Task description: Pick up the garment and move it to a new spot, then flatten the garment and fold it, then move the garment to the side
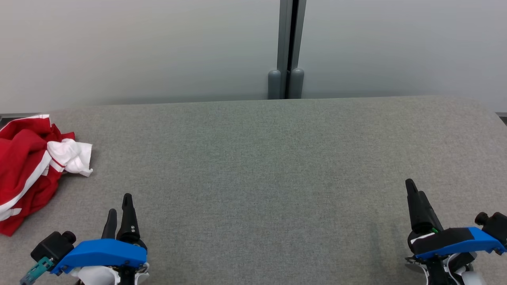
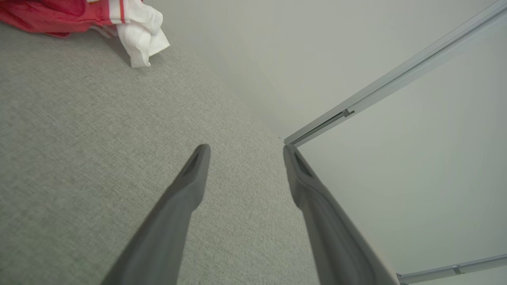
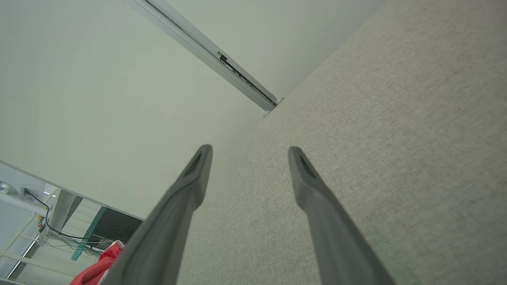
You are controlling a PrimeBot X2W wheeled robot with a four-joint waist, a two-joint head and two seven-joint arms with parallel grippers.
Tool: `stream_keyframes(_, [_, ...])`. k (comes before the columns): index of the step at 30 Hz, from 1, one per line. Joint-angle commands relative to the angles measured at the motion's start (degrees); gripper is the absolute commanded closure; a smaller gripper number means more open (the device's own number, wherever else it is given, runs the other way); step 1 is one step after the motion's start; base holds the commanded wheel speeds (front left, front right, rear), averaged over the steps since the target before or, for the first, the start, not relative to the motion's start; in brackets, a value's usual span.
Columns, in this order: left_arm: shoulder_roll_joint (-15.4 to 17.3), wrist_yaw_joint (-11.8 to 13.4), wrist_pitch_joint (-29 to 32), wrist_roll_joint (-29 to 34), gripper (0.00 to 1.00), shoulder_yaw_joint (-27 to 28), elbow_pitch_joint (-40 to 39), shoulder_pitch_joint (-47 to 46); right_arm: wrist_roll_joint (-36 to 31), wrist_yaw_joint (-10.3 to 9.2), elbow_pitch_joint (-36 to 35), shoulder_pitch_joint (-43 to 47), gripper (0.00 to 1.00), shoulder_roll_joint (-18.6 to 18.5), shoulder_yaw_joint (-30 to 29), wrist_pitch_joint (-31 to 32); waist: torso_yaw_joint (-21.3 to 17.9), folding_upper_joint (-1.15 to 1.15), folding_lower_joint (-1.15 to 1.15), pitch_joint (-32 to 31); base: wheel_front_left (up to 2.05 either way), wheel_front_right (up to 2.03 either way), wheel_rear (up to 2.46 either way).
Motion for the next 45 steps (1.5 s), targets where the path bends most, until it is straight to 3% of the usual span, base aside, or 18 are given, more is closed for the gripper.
stream_keyframes(1, [0.8,0.6,-0.9,3.0,0.00,-0.7,-0.7,-2.0,-3.3,0.11,-0.4,-2.1,0.00,-0.5,0.0,-0.8,0.0,0.00,0.00,0.1,0.00,0.00,0.00])
stream_keyframes(21, [2.9,4.7,-4.4,17.2,0.00,-5.9,-0.7,-3.1,-18.5,0.13,0.4,-3.4,0.00,-0.2,0.6,-4.3,0.3,0.00,0.00,0.6,0.00,0.00,0.00])
stream_keyframes(45, [3.4,6.9,-8.0,31.6,0.00,-9.5,0.6,-2.0,-33.7,0.14,2.3,-3.3,0.00,0.5,0.3,-7.9,0.1,0.00,0.00,0.3,0.00,0.00,0.00])
